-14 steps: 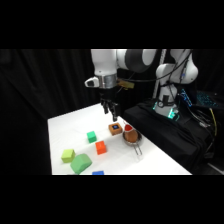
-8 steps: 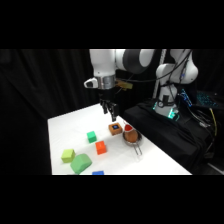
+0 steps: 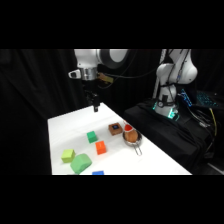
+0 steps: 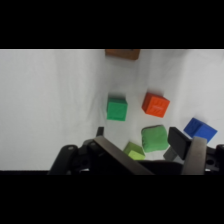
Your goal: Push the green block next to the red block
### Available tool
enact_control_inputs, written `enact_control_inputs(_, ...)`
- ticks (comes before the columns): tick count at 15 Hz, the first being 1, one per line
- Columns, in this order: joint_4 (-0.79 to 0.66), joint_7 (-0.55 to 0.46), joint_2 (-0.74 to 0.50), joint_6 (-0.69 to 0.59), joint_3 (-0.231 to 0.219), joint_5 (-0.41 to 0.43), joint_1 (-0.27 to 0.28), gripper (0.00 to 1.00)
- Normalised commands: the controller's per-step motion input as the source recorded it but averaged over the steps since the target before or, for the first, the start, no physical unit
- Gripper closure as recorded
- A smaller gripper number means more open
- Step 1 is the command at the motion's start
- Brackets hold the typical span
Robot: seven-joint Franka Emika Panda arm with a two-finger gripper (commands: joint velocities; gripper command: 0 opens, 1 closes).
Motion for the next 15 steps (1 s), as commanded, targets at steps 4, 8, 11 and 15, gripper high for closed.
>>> enact_control_inputs(4, 0.56, -0.27, 0.51, 0.07, -0.019, 0.095, -0.144, 0.00)
enact_control_inputs(8, 0.48, -0.18, 0.53, 0.10, 0.035, 0.107, -0.128, 0.00)
enact_control_inputs(11, 0.37, -0.17, 0.40, 0.10, 0.075, 0.088, -0.133, 0.00)
enact_control_inputs(15, 0.25, -0.19, 0.28, 0.11, 0.105, 0.086, -0.137, 0.00)
